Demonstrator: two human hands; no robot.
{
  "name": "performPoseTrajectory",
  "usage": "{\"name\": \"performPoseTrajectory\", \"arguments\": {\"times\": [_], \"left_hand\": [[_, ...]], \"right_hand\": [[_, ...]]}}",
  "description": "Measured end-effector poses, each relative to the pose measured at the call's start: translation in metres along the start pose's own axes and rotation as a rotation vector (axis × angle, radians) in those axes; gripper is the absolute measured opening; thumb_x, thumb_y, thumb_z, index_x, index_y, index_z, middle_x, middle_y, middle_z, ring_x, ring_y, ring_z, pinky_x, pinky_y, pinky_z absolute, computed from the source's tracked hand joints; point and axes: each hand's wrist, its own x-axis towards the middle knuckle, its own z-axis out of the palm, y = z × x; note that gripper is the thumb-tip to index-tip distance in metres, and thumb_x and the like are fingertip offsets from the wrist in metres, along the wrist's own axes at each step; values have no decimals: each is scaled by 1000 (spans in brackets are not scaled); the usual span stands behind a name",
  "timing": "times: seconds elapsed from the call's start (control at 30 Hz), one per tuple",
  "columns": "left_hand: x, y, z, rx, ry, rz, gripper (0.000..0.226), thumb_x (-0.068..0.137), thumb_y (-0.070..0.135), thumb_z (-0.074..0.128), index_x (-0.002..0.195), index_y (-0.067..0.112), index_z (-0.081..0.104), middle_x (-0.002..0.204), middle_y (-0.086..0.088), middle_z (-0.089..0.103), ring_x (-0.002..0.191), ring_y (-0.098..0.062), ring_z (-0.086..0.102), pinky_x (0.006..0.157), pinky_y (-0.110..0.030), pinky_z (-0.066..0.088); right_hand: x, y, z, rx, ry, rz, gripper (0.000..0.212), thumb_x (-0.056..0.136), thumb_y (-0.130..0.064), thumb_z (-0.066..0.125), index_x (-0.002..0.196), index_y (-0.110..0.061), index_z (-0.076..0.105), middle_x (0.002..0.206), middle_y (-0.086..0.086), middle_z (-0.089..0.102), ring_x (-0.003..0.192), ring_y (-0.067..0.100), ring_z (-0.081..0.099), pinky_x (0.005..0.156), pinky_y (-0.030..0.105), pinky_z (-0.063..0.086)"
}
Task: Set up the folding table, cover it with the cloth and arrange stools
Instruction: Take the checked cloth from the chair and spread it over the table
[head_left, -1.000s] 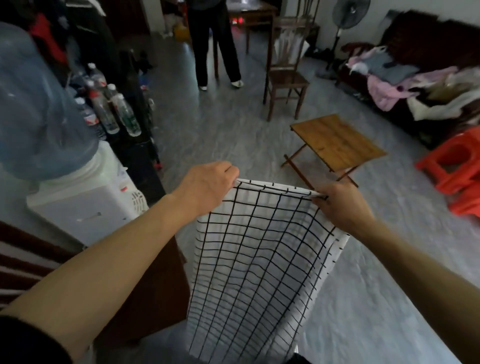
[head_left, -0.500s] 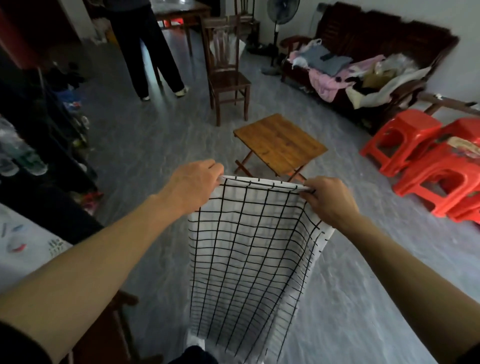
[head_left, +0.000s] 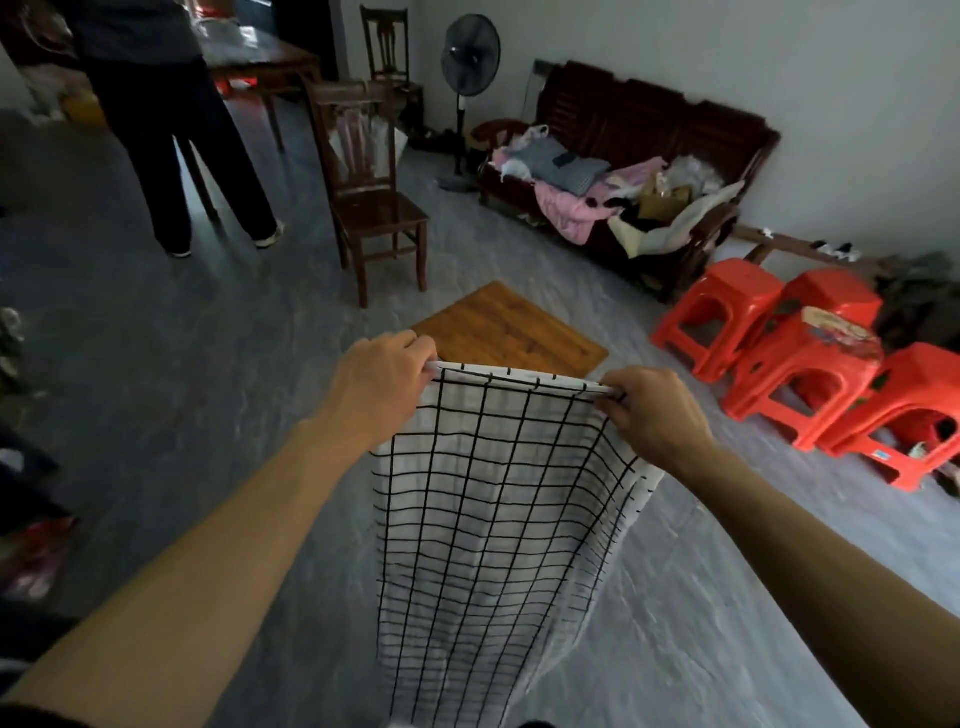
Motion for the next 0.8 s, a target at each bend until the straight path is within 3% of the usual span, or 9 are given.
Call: {"name": "performPoseTrajectory", "arguments": {"times": [0.2, 0.37, 0.47, 0.63, 0.8], "left_hand": [[50, -52, 20, -6, 7, 10, 6, 92, 22, 61, 92, 16, 60, 83, 0, 59, 74, -21, 56, 68, -36, 42], [108, -85, 36, -12, 7, 33, 4, 92, 18, 62, 91, 16, 60, 81, -2, 62, 71, -24, 58, 70, -43, 47], [147, -102, 45, 42, -10, 50, 5, 93, 21, 59, 92, 16, 59, 81, -1, 61, 72, -24, 58, 70, -45, 47], [217, -138, 50, 124, -50, 95, 6, 93, 23, 55, 93, 18, 58, 81, 1, 60, 73, -24, 57, 72, -47, 46], [274, -174, 60, 129, -60, 108, 8, 94, 25, 52, 93, 20, 58, 82, 4, 59, 77, -21, 56, 74, -43, 44]], "right_hand": [[65, -14, 16, 17, -7, -7, 7, 88, -21, 68, 82, -18, 68, 76, -4, 60, 72, 18, 58, 60, 32, 45], [136, -17, 38, 105, -27, -88, 6, 86, -21, 70, 92, -21, 70, 87, -7, 64, 84, 14, 59, 72, 37, 52], [186, -13, 60, 127, -46, -123, 9, 88, -32, 67, 90, -23, 68, 85, -8, 62, 82, 12, 57, 74, 37, 52], [270, -22, 78, 331, -58, -184, 34, 92, -54, 53, 90, -24, 70, 82, -11, 64, 75, 3, 57, 68, 32, 52], [342, -41, 86, 390, -71, -218, 22, 90, -40, 67, 92, -19, 72, 83, -9, 66, 74, 2, 60, 69, 34, 55]]}}
